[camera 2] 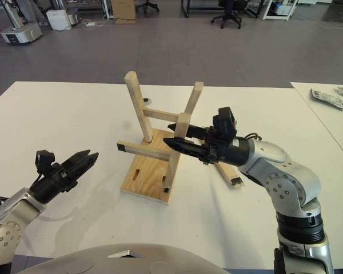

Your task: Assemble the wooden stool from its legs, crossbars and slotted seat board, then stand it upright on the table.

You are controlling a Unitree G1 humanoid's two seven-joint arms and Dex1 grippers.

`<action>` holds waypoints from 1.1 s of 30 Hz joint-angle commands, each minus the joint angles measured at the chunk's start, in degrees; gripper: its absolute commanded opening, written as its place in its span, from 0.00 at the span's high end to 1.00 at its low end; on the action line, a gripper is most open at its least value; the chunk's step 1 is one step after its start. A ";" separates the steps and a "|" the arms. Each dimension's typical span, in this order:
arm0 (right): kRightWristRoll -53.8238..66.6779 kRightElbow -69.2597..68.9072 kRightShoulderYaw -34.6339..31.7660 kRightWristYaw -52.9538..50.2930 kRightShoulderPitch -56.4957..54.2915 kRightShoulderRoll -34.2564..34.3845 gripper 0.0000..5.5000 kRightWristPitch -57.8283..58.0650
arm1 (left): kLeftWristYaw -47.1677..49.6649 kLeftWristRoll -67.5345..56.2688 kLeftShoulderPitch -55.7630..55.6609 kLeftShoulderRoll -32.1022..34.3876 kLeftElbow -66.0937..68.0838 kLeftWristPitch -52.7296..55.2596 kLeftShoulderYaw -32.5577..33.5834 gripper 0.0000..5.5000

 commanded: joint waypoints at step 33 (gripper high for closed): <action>-13.10 6.71 4.53 4.39 2.01 3.76 0.63 -14.35 | -1.42 0.90 1.74 -3.12 -2.99 -2.40 -0.89 0.48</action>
